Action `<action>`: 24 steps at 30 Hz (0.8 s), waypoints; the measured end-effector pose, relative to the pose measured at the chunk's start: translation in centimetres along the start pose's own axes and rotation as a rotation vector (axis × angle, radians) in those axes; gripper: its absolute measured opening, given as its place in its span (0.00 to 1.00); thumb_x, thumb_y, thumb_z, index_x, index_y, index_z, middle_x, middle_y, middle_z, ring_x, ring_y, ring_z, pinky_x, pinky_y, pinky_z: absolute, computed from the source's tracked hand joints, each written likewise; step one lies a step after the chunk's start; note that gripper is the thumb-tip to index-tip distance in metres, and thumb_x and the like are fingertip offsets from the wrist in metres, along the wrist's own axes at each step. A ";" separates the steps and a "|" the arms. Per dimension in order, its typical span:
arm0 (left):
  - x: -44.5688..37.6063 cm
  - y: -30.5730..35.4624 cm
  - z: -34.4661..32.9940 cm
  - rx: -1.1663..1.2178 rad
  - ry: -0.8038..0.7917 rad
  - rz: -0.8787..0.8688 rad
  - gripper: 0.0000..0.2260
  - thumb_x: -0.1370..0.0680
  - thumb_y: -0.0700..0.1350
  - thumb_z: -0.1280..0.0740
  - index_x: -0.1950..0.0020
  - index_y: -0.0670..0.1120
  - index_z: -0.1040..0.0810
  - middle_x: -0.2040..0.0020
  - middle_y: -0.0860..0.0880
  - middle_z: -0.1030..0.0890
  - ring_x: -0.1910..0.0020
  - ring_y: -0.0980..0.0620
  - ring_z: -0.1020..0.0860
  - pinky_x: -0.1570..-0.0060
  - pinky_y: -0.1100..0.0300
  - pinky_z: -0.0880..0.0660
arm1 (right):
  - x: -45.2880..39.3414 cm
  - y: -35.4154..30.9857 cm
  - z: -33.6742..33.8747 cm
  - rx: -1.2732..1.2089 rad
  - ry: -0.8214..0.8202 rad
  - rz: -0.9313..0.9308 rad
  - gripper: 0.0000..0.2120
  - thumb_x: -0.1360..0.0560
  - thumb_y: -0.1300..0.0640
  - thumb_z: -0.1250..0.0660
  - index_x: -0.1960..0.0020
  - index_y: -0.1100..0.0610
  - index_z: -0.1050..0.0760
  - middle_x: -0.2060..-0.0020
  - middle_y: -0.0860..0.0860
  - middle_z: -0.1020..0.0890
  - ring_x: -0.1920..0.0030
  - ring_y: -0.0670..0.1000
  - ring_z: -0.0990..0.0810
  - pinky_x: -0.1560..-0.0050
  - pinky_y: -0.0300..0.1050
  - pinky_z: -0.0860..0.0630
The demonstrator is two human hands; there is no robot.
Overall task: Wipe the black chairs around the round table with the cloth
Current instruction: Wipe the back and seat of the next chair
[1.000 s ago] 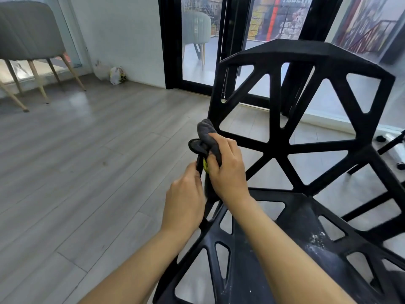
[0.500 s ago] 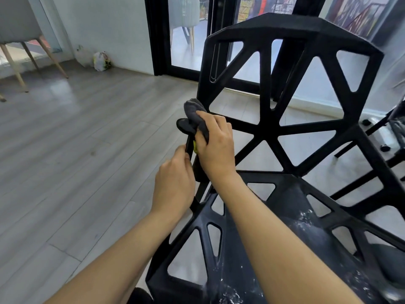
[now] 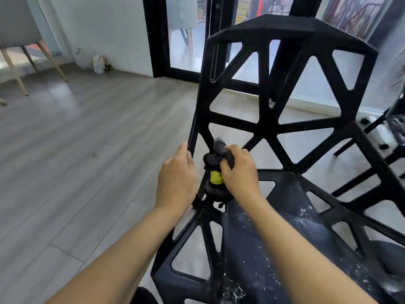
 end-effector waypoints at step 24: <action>-7.0 -1.2 1.9 0.485 -0.476 0.416 0.10 0.18 0.41 0.37 0.48 0.36 0.19 0.56 0.43 0.17 0.59 0.48 0.18 0.50 0.54 0.17 | 13.3 -11.5 0.3 -0.150 -0.082 0.262 0.20 0.27 0.62 0.31 0.36 0.52 0.24 0.43 0.52 0.27 0.45 0.54 0.29 0.48 0.53 0.25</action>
Point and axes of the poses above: each hand's wrist, its own x-axis away from the middle knuckle, its own z-axis out of the back of the hand, y = z × x, the point moved 6 cm from there along -x, towards the middle knuckle
